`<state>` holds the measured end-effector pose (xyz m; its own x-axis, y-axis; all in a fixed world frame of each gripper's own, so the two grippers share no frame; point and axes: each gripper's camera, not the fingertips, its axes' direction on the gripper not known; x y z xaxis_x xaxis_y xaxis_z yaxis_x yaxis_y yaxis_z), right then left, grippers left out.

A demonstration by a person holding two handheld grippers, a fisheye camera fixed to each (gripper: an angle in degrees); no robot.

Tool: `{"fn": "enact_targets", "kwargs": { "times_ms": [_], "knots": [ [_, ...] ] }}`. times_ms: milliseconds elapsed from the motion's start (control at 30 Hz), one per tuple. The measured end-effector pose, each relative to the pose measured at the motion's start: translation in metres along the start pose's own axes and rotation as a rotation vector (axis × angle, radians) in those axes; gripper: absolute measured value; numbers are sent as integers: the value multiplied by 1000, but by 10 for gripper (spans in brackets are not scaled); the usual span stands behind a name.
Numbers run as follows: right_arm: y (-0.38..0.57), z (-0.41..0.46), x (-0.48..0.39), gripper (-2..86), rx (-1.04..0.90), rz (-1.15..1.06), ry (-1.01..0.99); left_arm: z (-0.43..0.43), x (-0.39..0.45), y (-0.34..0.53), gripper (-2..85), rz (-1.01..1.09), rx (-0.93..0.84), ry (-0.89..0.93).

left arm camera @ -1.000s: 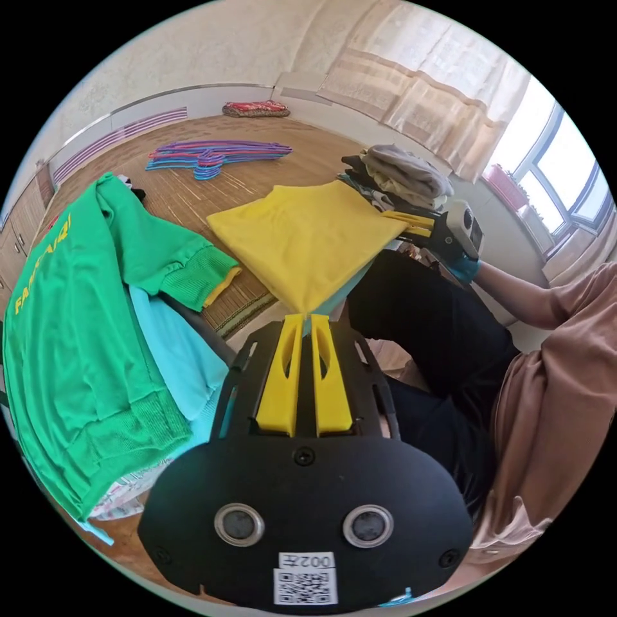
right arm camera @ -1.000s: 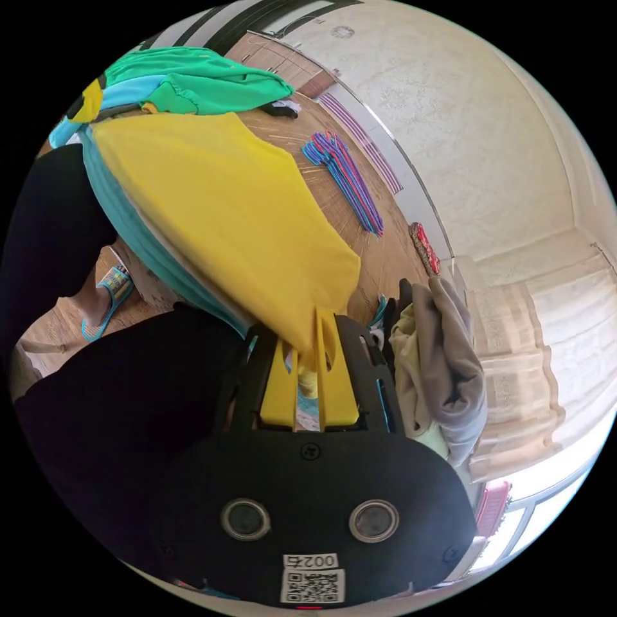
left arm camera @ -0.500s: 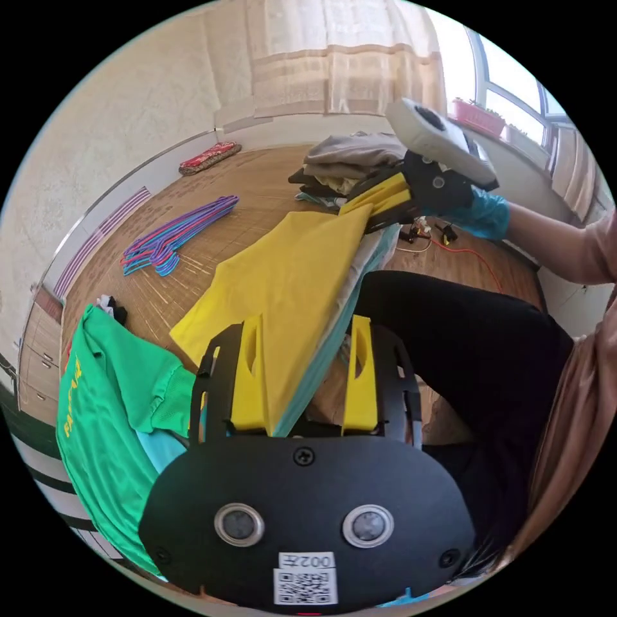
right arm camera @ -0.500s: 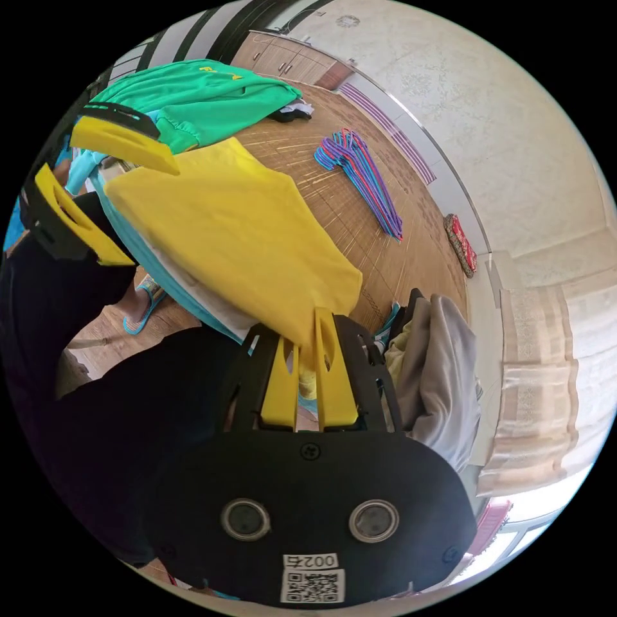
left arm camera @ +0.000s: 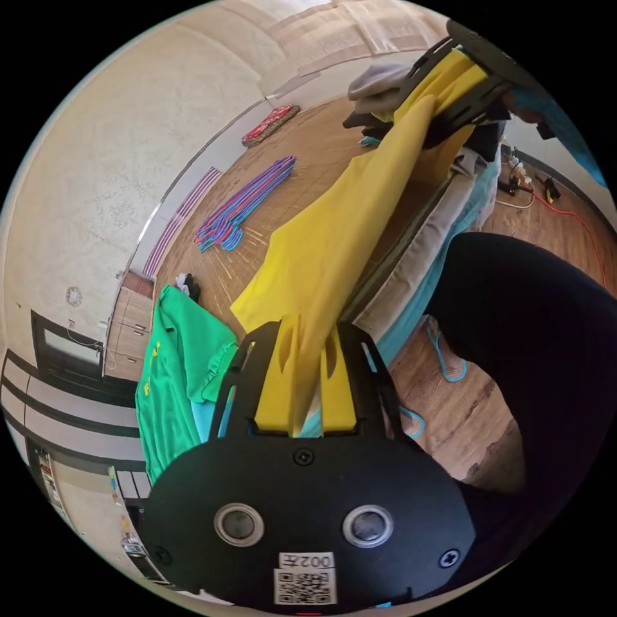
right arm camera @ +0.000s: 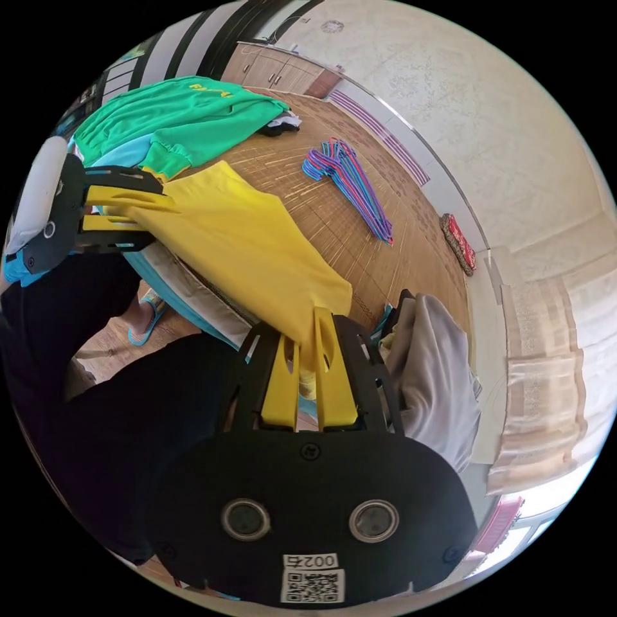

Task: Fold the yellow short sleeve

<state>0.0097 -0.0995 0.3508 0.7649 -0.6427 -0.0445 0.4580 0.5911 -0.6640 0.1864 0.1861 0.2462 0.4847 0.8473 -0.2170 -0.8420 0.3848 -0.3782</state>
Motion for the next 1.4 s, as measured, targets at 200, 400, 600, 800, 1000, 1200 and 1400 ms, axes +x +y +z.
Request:
{"fn": "enact_targets", "kwargs": {
  "times_ms": [200, 400, 600, 800, 1000, 1200, 1400],
  "knots": [
    [24, 1, 13, 17, 6, 21, -5, -19, 5, 3, 8, 39, -53, -2],
    [36, -12, 32, 18, 25, 22, -14, -61, 1, -20, -7, 117, -72, 57],
    [30, -47, 71, 16, 73, -75, -53, -124, -34, -57, -8, 242, -73, 101],
    [16, -88, 123, 17, 104, -274, -100, -188, -73, -101, -8, 339, -55, 95],
    [13, -130, 181, 22, 80, -468, -79, -246, -95, -146, -8, 378, 8, 95],
    [21, -155, 241, 24, -9, -519, 36, -281, -101, -200, -8, 399, 68, 54],
    [39, -144, 294, 14, -141, -469, 210, -294, -101, -270, -8, 401, 106, 32]
  ]
}}
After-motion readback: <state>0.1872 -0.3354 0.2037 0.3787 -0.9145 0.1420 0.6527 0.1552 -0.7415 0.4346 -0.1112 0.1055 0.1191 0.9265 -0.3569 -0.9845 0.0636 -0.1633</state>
